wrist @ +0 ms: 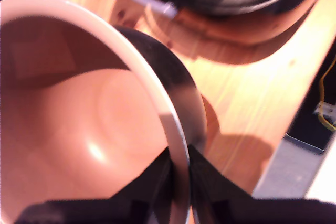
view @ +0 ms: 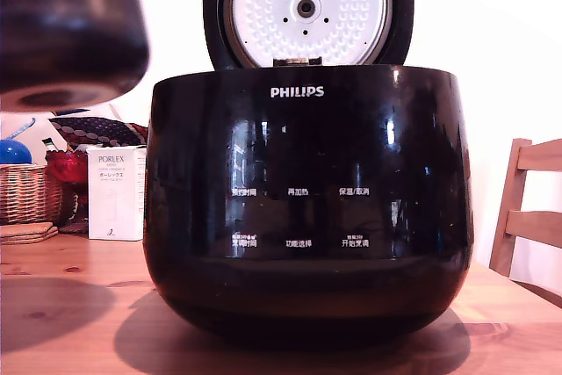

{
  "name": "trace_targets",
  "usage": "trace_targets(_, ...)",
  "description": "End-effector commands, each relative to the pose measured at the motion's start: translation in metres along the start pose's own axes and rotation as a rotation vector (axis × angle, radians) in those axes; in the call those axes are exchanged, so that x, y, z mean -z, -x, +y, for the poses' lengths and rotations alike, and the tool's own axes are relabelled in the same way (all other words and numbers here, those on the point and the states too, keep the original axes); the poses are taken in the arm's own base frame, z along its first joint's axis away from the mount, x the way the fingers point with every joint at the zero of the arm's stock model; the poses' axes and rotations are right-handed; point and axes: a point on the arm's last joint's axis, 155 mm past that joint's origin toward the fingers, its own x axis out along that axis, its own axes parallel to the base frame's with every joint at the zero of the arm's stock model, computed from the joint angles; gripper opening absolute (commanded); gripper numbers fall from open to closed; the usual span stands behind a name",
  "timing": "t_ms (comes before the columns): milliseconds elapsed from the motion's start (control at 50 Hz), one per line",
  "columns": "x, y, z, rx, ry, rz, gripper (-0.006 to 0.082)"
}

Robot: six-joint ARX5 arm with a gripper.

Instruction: Place the pot you are holding inside the rice cooker

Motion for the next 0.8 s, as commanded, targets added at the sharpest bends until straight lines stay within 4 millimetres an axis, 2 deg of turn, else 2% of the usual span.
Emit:
trace_targets(0, -0.019, 0.021, 0.01, -0.053, -0.002, -0.092, -0.0022)
trace_targets(260, -0.047, 0.034, 0.003, -0.04, -0.048, -0.156, -0.0022)
trace_targets(780, -0.094, 0.014, -0.031, 0.05, -0.195, -0.152, -0.0022)
